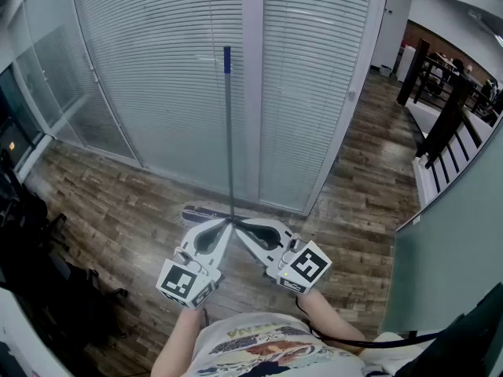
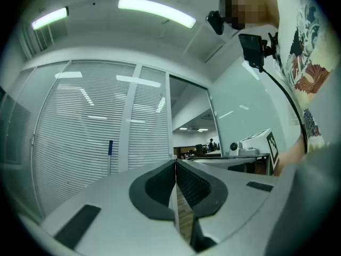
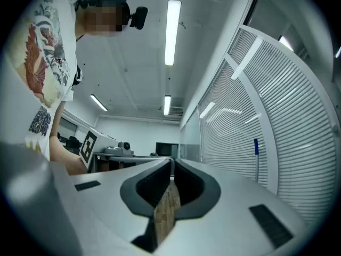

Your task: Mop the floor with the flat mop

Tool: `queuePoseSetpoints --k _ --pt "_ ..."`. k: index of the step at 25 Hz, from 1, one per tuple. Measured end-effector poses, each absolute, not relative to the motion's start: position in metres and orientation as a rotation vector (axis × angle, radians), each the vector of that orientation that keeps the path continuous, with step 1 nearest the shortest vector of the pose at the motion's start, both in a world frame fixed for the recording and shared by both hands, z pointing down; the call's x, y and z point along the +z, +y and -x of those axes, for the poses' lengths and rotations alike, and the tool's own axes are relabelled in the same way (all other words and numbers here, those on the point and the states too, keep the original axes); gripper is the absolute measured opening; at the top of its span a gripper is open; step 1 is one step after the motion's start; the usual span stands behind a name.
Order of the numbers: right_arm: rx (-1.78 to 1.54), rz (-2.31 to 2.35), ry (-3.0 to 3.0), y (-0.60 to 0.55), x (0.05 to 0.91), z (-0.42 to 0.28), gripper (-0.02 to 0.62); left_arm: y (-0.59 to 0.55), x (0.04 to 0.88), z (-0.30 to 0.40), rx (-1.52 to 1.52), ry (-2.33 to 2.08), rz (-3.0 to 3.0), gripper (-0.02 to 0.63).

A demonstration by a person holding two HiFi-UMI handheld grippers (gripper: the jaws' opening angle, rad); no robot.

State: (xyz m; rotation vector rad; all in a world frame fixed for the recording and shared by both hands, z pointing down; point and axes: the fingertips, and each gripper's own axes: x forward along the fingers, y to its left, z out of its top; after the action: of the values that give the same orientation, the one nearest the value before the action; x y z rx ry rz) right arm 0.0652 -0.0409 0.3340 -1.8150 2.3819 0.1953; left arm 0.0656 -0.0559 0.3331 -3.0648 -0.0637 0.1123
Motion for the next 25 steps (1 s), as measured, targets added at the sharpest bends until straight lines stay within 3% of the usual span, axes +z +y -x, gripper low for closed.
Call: queuePoseSetpoints --k 25 --pt "0.191 1.766 2.358 -0.08 0.328 -0.033 0.035 -0.096 0.331 -0.034 0.127 -0.081 3.023 0.011"
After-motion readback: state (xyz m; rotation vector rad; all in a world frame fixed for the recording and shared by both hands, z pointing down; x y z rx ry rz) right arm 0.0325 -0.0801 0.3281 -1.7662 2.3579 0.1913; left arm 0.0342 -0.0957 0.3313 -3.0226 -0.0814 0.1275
